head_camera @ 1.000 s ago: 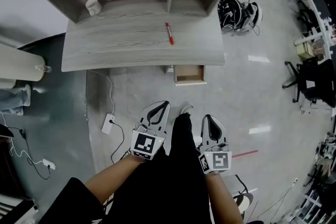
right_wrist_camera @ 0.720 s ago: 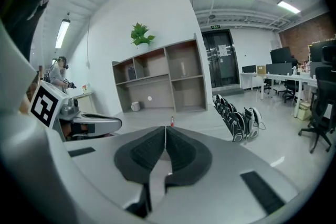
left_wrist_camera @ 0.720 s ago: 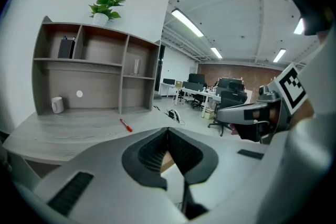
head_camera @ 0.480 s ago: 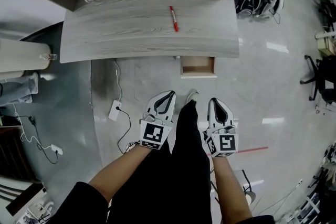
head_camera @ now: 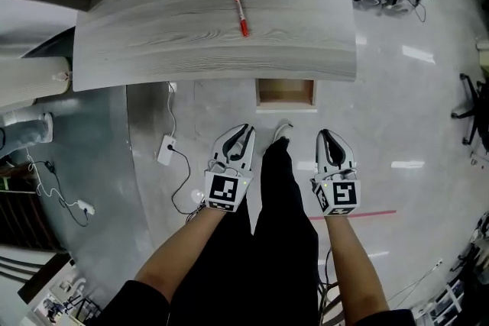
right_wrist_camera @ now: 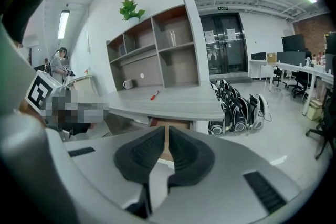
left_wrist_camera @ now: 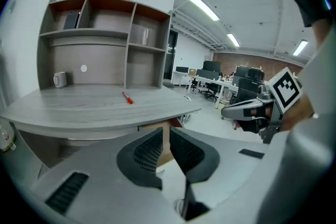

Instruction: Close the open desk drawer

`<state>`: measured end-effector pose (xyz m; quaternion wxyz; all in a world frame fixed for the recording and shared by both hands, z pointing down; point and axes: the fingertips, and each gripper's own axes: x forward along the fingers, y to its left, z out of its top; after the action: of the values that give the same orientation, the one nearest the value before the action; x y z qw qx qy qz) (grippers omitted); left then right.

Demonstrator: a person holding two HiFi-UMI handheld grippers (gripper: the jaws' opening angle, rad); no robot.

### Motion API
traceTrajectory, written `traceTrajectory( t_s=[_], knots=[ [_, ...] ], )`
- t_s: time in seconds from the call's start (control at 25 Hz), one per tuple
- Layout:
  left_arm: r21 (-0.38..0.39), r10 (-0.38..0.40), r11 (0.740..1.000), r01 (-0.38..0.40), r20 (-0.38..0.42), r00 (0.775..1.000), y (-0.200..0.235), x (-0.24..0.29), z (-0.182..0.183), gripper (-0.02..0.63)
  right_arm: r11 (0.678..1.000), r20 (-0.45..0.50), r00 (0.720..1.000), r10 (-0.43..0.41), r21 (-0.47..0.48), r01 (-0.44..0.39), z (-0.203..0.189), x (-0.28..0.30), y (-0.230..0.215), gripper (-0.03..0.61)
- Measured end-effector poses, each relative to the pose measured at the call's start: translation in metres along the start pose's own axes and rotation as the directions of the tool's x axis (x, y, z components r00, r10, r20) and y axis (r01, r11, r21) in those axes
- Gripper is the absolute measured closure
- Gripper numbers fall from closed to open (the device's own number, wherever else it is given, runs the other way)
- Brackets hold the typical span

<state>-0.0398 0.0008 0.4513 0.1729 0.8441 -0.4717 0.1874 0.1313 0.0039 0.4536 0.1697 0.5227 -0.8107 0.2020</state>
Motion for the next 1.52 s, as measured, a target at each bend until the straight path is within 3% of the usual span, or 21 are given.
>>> traceTrajectory(
  t_s=[0.16, 0.36, 0.52, 0.96, 1.2, 1.52],
  knots=[
    [0.001, 0.009, 1.0, -0.009, -0.031, 0.999, 0.005, 0.022, -0.028, 0.572, 1.0, -0.033, 0.999, -0.004, 0.014, 0.004, -0.024, 0.023, -0.02, 0.56],
    [0.006, 0.048, 0.999, -0.048, -0.056, 0.997, 0.021, 0.045, -0.061, 0.548, 0.997, -0.095, 0.994, 0.057, -0.038, -0.06, -0.059, 0.052, -0.03, 0.557],
    [0.011, 0.058, 0.998, -0.057, -0.106, 0.993, 0.026, 0.053, -0.091, 0.537, 0.997, -0.146, 0.987, 0.067, -0.032, -0.072, -0.088, 0.06, -0.039, 0.507],
    [0.098, 0.004, 0.995, 0.018, -0.218, 0.976, 0.03, 0.088, -0.14, 0.426, 0.988, -0.232, 0.963, 0.139, -0.031, -0.15, -0.137, 0.102, -0.05, 0.423],
    [0.155, -0.042, 0.984, 0.083, -0.25, 0.967, 0.021, 0.101, -0.157, 0.423, 0.971, -0.248, 0.951, 0.187, -0.102, -0.218, -0.151, 0.099, -0.051, 0.405],
    [0.185, -0.028, 0.979, 0.083, -0.281, 0.959, 0.025, 0.105, -0.174, 0.422, 0.964, -0.265, 0.945, 0.194, -0.128, -0.234, -0.161, 0.115, -0.042, 0.4]
  ],
)
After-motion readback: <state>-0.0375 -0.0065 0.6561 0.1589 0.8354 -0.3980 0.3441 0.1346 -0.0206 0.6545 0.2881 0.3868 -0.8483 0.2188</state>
